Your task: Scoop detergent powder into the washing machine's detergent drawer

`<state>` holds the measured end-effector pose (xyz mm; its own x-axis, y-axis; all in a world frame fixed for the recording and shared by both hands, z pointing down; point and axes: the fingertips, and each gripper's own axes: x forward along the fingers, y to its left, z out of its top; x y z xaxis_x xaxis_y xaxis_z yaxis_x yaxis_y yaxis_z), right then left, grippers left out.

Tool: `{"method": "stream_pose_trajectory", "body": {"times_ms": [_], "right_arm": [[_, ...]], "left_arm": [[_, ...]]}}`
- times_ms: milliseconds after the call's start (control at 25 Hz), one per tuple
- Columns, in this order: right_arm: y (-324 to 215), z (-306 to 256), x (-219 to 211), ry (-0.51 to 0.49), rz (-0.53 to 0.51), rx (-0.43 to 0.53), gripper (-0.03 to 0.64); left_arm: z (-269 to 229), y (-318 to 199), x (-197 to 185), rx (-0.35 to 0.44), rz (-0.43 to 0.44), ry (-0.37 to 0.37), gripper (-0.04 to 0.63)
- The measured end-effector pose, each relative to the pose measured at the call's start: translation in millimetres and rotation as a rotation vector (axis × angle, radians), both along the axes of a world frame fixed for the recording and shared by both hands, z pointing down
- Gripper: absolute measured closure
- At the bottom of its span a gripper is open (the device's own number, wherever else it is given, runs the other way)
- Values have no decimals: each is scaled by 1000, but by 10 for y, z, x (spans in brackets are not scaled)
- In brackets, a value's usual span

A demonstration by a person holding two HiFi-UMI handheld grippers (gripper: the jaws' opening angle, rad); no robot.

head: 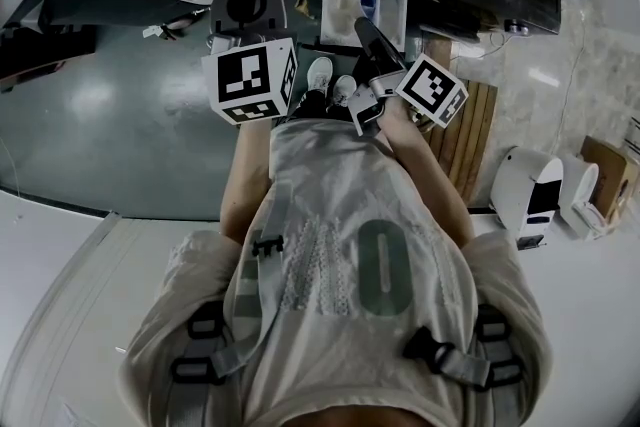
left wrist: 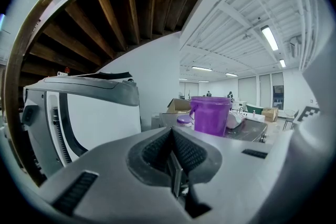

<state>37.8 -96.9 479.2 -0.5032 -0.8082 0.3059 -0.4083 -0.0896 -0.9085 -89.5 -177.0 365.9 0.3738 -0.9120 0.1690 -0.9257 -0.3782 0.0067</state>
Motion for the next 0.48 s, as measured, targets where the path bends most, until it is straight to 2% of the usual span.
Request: {"method": "stream_pose_trajectory", "body": {"times_ms": [480], "right_arm": [[-49, -154, -16, 496, -180, 182, 606]], "left_arm": [[26, 46, -58, -4, -16, -1, 575]]}}
